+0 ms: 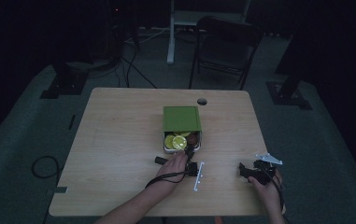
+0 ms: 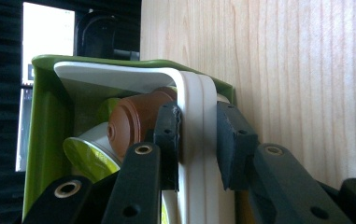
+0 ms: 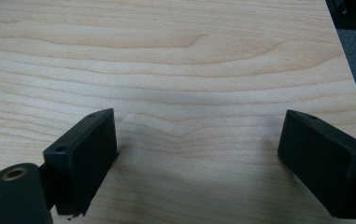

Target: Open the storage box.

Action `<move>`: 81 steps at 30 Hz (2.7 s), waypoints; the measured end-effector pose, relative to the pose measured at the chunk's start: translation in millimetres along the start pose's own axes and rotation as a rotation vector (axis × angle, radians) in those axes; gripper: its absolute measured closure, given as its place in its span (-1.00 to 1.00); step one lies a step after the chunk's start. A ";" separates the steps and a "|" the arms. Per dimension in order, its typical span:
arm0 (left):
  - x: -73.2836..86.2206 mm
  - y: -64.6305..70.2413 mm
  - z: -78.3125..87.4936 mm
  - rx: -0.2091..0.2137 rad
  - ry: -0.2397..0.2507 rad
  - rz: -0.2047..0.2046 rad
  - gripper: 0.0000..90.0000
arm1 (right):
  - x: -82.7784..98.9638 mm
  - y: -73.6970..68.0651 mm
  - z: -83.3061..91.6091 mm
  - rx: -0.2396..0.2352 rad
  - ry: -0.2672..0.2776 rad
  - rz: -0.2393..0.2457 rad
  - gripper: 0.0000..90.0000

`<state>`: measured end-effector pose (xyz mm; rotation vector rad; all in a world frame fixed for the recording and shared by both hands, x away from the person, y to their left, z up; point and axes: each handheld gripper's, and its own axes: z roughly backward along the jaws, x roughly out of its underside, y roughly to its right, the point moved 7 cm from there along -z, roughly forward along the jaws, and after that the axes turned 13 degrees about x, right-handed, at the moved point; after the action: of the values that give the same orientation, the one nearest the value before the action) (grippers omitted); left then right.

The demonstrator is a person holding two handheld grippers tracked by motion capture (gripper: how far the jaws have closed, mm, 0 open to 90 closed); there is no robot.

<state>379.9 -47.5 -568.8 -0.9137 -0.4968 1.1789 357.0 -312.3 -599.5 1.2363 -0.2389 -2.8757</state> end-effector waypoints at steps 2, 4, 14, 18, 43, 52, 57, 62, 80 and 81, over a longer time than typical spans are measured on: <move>-0.8 0.4 1.0 0.004 -0.001 0.002 0.61 | 0.0 0.0 0.0 0.000 0.000 0.000 -0.75; -1.4 1.4 1.8 0.003 -0.003 -0.001 0.61 | 0.0 0.0 0.0 0.000 0.000 0.000 -0.75; -4.8 6.2 9.5 0.015 -0.004 -0.003 0.61 | 0.0 0.0 0.0 0.000 0.000 0.000 -0.75; -6.3 9.0 13.5 0.014 0.000 -0.008 0.61 | 0.0 0.0 0.0 0.000 0.000 0.000 -0.75; -13.5 23.6 32.5 0.031 0.019 -0.022 0.61 | 0.0 -0.1 0.0 0.000 0.000 -0.001 -0.75; -16.5 28.8 40.8 0.037 0.023 -0.031 0.61 | 0.0 0.0 0.0 0.000 0.000 0.000 -0.75; -18.5 33.8 44.6 0.042 0.028 -0.028 0.61 | 0.0 0.0 0.0 0.000 0.000 0.000 -0.75; -20.8 36.6 49.4 0.049 0.031 -0.030 0.61 | 0.0 0.0 0.0 0.000 0.000 0.000 -0.75; -29.9 51.0 61.4 0.075 0.070 -0.014 0.61 | 0.0 0.0 0.0 0.000 0.000 0.000 -0.75; -30.0 51.5 62.3 0.075 0.066 -0.017 0.61 | 0.0 0.0 0.0 0.000 0.000 0.000 -0.75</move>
<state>293.8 -49.0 -572.3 -0.8789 -0.4039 1.1411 357.0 -312.3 -599.5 1.2362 -0.2394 -2.8757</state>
